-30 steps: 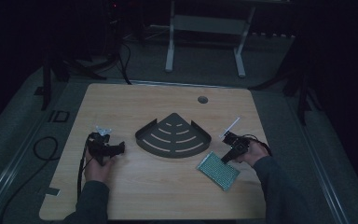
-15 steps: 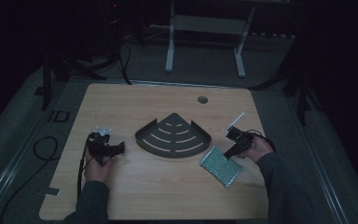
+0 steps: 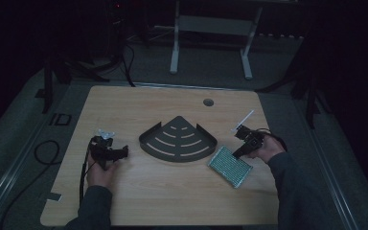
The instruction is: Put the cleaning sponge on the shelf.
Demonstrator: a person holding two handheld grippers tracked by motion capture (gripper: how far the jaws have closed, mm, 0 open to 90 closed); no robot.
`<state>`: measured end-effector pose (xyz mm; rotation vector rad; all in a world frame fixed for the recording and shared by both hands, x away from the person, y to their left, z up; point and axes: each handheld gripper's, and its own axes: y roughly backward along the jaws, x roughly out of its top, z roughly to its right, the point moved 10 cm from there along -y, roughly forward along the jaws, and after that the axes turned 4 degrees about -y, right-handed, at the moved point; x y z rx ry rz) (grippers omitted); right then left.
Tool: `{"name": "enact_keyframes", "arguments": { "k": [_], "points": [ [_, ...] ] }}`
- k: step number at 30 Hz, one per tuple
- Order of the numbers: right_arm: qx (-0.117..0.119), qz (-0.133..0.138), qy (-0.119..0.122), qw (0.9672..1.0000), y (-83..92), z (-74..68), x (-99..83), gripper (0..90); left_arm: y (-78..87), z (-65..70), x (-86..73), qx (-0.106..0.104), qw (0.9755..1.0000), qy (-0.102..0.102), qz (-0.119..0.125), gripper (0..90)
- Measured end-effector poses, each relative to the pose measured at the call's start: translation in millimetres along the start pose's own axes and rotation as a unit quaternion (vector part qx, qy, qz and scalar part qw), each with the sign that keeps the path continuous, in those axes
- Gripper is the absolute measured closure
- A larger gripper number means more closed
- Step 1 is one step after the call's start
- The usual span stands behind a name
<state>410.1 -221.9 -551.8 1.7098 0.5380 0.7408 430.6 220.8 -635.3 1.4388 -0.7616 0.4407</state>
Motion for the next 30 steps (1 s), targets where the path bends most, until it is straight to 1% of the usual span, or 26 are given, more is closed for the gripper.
{"name": "enact_keyframes", "arguments": {
  "k": [14, 18, 21, 30],
  "points": [
    [-0.006, 0.013, 0.001, 0.9999, 18.2, 3.3, 7.0, 89.6, 0.0, 0.0, 0.0, 0.0, 1.0, 0.0, 0.0, 9.0],
    [-0.01, 0.022, 0.003, 0.9997, 24.7, 3.9, 11.5, 89.7, 0.0, 0.0, 0.0, 0.0, 1.0, 0.0, 0.0, 9.0],
    [-0.01, 0.023, 0.002, 0.9997, 28.9, 3.3, 14.3, 89.7, 0.0, 0.0, 0.0, 0.0, 1.0, 0.0, 0.0, 9.0],
    [-0.011, 0.032, 0.003, 0.9994, 35.2, 1.9, 25.1, 89.7, 0.0, 0.0, 0.0, 0.0, 1.0, 0.0, 0.0, 9.0]
  ]
}}
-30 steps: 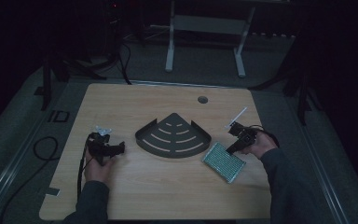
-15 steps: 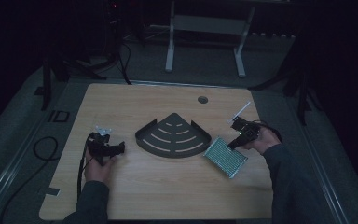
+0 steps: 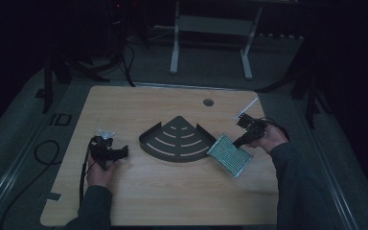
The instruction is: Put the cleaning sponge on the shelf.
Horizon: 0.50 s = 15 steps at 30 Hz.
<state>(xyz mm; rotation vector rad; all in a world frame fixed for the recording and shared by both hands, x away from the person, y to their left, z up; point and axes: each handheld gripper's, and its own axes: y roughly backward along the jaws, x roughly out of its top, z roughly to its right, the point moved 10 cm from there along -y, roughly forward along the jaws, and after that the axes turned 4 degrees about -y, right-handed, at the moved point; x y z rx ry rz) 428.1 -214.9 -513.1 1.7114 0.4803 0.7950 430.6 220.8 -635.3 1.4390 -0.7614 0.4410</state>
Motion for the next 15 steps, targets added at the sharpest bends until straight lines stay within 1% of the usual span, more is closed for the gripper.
{"name": "enact_keyframes", "arguments": {
  "k": [8, 15],
  "points": [
    [-0.003, 0.007, 0.0, 1.0, 3.4, 0.8, 9.3, 89.7, -0.1, 0.1, 0.1, 0.0, 1.0, 0.001, 0.0, 9.0],
    [-0.006, 0.013, 0.0, 0.9999, 4.7, -0.6, 21.2, 89.7, -0.1, 0.1, 0.1, 0.0, 1.0, 0.001, 0.001, 9.0]
  ]
}}
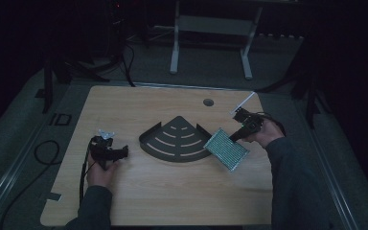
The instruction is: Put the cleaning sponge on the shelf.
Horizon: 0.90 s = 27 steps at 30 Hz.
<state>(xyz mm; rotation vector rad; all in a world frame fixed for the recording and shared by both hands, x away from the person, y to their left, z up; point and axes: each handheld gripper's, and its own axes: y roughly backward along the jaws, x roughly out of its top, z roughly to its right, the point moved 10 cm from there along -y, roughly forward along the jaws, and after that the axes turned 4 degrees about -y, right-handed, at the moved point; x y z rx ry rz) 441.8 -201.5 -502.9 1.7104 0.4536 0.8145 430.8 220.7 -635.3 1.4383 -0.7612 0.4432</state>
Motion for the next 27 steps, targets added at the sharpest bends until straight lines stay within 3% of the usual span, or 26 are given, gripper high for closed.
{"name": "enact_keyframes", "arguments": {
  "k": [27],
  "points": [
    [-0.007, 0.027, -0.004, 0.9996, -2.2, -4.0, 43.8, 89.7, 0.0, -0.1, 0.0, 0.0, 1.0, 0.0, 0.0, 9.0]
  ]
}}
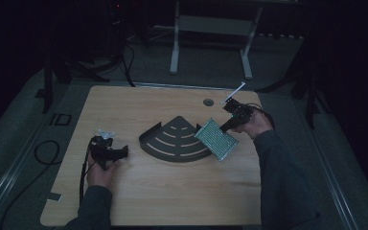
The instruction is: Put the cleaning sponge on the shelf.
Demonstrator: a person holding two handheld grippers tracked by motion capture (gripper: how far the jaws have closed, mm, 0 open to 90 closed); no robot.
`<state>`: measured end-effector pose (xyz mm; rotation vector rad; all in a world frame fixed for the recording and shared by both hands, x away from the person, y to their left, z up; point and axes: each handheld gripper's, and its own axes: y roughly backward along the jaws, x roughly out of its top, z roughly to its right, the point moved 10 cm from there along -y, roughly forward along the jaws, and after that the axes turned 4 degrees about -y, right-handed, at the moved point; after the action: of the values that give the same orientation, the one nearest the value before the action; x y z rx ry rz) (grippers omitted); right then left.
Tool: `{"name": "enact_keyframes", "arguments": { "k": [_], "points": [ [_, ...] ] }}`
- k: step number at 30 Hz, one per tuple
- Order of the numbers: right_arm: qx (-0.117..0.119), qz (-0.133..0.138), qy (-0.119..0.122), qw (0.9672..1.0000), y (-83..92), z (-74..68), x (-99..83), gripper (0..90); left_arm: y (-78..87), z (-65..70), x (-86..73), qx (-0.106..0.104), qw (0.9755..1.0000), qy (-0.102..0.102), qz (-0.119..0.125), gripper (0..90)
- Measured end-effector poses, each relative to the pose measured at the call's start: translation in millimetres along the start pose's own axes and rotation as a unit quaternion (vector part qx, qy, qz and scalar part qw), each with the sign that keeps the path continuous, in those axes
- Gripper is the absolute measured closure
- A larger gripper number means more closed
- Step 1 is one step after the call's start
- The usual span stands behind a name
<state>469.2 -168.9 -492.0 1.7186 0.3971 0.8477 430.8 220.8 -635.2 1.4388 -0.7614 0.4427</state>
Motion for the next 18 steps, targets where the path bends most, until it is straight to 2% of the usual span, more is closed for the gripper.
{"name": "enact_keyframes", "arguments": {
  "k": [18],
  "points": [
    [0.002, 0.011, -0.002, 0.9999, -9.9, -0.9, 23.0, 89.7, 0.1, 0.0, -0.1, 0.0, 1.0, 0.0, -0.001, 9.0]
  ]
}}
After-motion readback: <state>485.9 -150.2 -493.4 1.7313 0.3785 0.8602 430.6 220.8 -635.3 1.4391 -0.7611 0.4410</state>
